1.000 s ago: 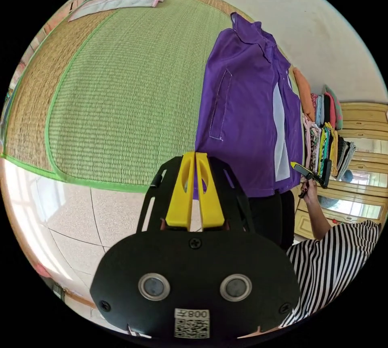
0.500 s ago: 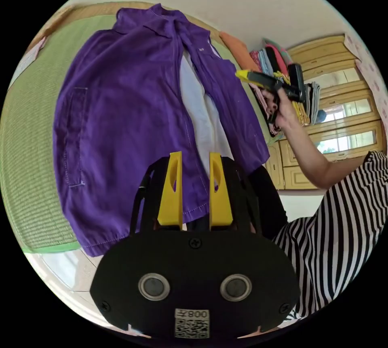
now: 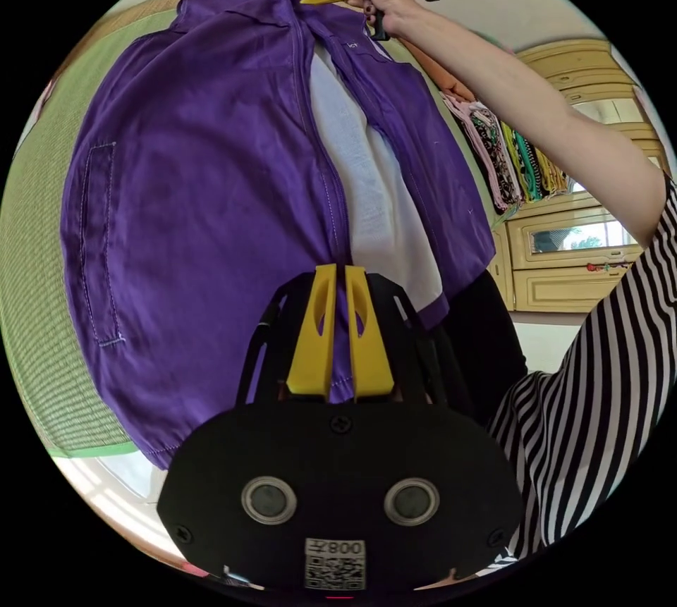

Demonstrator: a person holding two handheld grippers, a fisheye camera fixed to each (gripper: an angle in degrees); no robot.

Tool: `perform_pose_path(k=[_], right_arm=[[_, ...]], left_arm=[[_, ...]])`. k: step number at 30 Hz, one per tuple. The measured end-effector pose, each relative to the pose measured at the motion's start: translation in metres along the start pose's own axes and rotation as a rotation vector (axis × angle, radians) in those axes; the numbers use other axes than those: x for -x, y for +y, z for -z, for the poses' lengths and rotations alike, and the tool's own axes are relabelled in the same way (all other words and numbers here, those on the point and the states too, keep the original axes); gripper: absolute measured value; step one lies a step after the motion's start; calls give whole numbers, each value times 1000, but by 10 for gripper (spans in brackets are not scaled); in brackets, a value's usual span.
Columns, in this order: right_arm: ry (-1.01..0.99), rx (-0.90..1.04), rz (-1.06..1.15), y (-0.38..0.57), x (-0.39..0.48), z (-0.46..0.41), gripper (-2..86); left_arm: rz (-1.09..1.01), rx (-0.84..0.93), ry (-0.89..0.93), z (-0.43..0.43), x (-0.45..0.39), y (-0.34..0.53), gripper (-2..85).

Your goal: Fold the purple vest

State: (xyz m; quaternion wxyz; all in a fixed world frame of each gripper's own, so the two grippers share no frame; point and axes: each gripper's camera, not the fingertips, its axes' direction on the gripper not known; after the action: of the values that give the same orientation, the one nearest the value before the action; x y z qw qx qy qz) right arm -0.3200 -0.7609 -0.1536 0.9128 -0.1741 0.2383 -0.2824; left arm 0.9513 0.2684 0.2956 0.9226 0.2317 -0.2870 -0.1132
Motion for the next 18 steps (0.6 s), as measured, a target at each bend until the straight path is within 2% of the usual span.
perform_pose_path(k=[6, 14, 18], right_arm=[[38, 105, 26, -34, 8, -24, 21], [0, -36, 89, -63, 20, 34, 9], [64, 8, 100, -78, 19, 21, 14]], left_arm=[[-7, -20, 72, 9, -6, 5, 10], [-100, -127, 244, 29, -31, -3, 7], [-143, -118, 257, 12, -48, -23, 8]])
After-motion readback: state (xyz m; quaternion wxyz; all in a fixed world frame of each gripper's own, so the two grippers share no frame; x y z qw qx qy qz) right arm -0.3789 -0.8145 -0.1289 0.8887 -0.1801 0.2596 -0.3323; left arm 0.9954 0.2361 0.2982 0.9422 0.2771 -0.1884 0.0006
